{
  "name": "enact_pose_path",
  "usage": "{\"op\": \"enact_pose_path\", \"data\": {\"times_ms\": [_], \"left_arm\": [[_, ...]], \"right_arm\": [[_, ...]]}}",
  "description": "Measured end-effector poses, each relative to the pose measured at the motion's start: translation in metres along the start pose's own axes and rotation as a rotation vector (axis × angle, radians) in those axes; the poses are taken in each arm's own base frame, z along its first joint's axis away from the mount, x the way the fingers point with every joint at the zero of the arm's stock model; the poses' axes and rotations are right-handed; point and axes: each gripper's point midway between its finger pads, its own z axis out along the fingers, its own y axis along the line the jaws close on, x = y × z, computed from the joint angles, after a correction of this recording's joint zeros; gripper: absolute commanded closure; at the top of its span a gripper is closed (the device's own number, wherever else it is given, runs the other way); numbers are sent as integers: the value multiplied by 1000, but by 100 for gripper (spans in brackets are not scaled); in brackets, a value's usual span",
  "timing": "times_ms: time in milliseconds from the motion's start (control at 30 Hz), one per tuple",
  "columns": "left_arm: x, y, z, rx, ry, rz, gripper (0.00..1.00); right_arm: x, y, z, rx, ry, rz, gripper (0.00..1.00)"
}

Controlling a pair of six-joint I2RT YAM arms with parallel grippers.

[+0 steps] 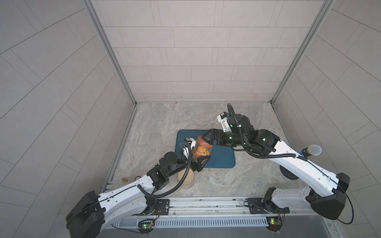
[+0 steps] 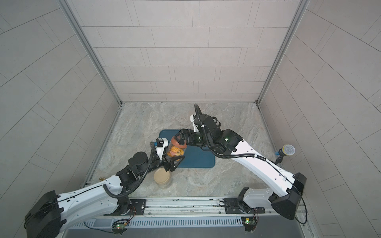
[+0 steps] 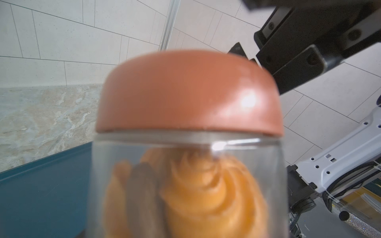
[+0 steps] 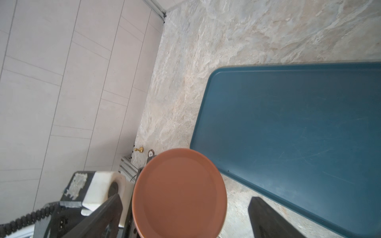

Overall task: Pour the cookies out of the jar
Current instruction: Unscrew the lid from the jar.

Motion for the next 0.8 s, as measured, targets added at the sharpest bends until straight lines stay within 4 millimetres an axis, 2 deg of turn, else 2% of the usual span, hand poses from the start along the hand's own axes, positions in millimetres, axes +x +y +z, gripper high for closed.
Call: {"op": "enact_pose_path", "data": {"times_ms": [300, 500, 800], "left_arm": [[-4, 5, -2, -35, -19, 5, 100], [-3, 6, -2, -37, -13, 8, 100], [-2, 6, -1, -39, -11, 7, 100]], "right_arm": [[4, 0, 21, 5, -28, 80, 4], [7, 10, 29, -21, -25, 78, 3], [10, 8, 34, -2, -22, 77, 15]]}}
